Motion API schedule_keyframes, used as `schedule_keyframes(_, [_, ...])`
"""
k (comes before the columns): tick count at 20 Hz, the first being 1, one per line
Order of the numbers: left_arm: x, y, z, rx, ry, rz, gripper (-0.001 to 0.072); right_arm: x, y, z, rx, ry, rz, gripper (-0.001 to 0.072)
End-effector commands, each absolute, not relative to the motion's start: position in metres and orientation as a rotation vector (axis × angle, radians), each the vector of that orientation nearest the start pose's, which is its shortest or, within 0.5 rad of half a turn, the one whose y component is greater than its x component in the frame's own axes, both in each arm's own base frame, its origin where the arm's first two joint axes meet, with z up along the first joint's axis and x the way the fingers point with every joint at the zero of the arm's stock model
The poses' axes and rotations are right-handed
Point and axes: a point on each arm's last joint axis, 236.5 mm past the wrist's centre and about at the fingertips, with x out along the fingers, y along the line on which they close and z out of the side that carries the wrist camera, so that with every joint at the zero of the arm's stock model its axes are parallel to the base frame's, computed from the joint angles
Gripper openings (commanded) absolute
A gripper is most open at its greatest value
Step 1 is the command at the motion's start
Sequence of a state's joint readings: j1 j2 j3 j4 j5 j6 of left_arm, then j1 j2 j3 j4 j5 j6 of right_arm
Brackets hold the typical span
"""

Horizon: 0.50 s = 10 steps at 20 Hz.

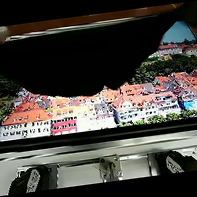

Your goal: Fold the shirts.

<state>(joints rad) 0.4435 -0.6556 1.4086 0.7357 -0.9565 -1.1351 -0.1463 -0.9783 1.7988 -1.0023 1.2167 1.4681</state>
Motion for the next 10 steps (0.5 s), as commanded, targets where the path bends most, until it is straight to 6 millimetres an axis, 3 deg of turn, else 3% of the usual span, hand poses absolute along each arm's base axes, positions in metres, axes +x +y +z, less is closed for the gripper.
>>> schedule_keyframes(1, [0.196, -0.055, 0.539, -0.015, -0.259, -0.176, 0.0039, 0.24, 0.069, 0.52, 0.188, 0.02, 0.305, 0.0079])
schedule_keyframes(3, [0.161, -0.055, 0.538, 0.066, -0.219, -0.089, 0.0039, 0.201, 0.069, 0.526, 0.144, -0.017, 0.28, 0.0079])
schedule_keyframes(5, [0.139, -0.046, 0.532, 0.092, -0.175, 0.002, 0.004, 0.179, 0.065, 0.514, 0.108, 0.018, 0.243, 0.0079])
schedule_keyframes(7, [0.13, -0.041, 0.514, 0.1, -0.103, 0.043, 0.004, 0.166, 0.062, 0.5, 0.102, 0.07, 0.223, 0.0079])
schedule_keyframes(10, [0.14, -0.029, 0.47, 0.074, 0.086, 0.067, 0.004, 0.171, 0.053, 0.481, 0.088, 0.15, 0.181, 0.0079])
